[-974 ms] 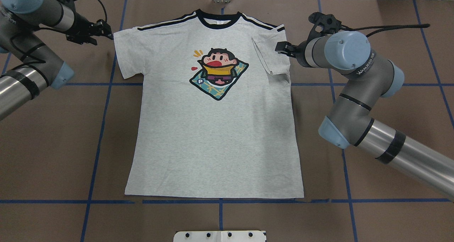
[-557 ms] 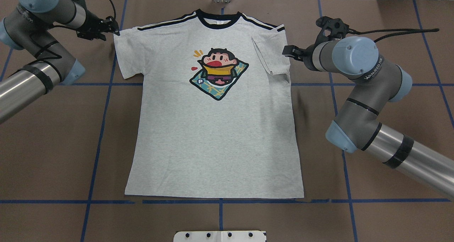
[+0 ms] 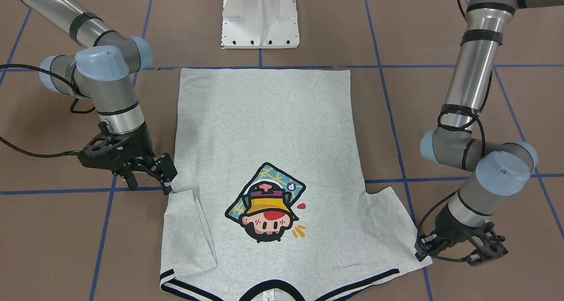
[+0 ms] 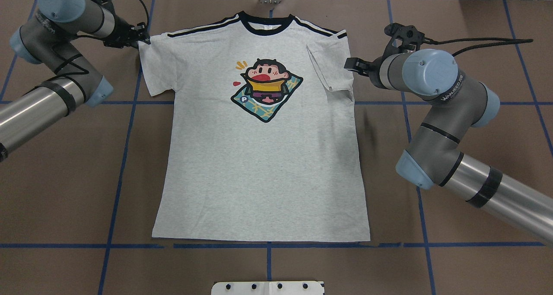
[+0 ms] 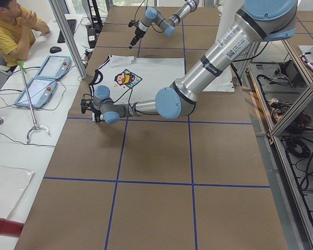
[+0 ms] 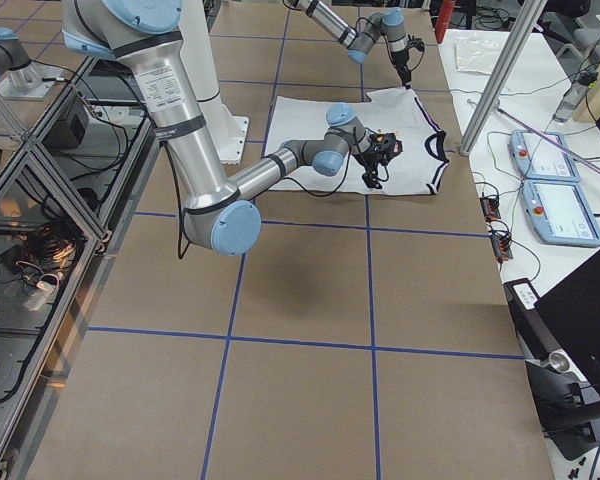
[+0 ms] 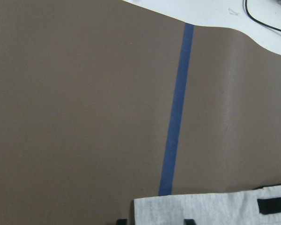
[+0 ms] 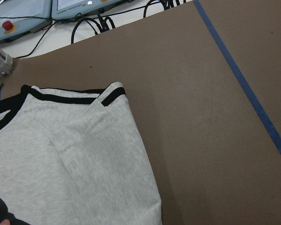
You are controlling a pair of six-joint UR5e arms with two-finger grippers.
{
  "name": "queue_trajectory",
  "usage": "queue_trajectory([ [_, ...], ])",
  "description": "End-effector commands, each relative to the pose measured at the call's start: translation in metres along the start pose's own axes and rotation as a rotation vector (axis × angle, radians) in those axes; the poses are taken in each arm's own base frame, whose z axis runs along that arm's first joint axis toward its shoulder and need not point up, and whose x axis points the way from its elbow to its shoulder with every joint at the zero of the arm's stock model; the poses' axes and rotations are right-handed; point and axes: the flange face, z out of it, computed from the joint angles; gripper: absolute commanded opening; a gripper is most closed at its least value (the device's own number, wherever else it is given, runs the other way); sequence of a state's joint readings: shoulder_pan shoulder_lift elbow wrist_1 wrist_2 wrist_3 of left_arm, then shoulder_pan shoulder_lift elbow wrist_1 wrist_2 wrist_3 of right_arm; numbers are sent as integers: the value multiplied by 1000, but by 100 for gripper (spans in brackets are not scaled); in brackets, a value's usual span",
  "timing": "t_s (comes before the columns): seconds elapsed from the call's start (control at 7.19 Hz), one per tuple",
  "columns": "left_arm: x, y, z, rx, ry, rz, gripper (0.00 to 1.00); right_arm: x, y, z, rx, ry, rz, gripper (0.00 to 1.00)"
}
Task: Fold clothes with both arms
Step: 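Move the left gripper over the sleeve nearest it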
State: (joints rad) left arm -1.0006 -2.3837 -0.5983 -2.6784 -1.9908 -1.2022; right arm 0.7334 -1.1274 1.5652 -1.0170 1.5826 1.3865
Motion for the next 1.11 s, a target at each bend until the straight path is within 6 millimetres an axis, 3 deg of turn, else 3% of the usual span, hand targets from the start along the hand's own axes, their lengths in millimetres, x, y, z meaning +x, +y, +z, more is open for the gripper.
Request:
queue_trajectory([
  [0.0,2,-2,0,11,-3,2,47,-2,5,1,7,2,-6,100],
  [0.42,-4,-4,3,34,-24,2,46,-9,16,2,21,-2,-14,100],
  [0.97,-1,-4,4,34,-23,5,27,-8,16,2,20,-1,-14,100],
])
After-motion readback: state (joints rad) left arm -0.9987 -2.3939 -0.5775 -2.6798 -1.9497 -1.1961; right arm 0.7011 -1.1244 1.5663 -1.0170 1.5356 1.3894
